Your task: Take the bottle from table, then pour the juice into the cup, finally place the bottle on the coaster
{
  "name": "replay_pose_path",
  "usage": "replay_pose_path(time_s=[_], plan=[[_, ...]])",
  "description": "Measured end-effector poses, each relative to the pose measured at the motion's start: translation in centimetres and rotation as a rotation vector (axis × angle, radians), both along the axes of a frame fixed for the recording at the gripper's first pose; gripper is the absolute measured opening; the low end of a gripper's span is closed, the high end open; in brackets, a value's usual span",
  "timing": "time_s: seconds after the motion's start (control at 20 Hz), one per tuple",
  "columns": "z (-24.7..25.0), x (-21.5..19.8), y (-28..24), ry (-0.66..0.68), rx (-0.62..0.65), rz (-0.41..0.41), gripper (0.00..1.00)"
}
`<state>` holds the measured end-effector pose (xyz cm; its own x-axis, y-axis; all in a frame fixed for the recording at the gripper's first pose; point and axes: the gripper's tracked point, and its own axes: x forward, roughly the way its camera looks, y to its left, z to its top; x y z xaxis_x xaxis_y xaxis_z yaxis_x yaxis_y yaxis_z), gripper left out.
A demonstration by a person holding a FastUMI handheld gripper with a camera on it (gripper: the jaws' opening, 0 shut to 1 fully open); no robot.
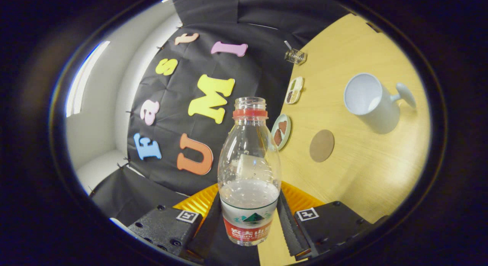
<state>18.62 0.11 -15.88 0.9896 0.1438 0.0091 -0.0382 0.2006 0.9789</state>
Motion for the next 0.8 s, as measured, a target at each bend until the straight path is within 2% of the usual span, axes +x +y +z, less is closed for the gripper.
replay_pose_path(time_s=[0.25,0.5,0.8], plan=[[-1.0,0.2,-0.8,0.021,0.174,-0.005,0.78],[-0.9,0.2,-1.3,0.024,0.275,0.013,0.78],[0.1,-0.2,-3.0,0.007,0.373,-0.002,0.78]])
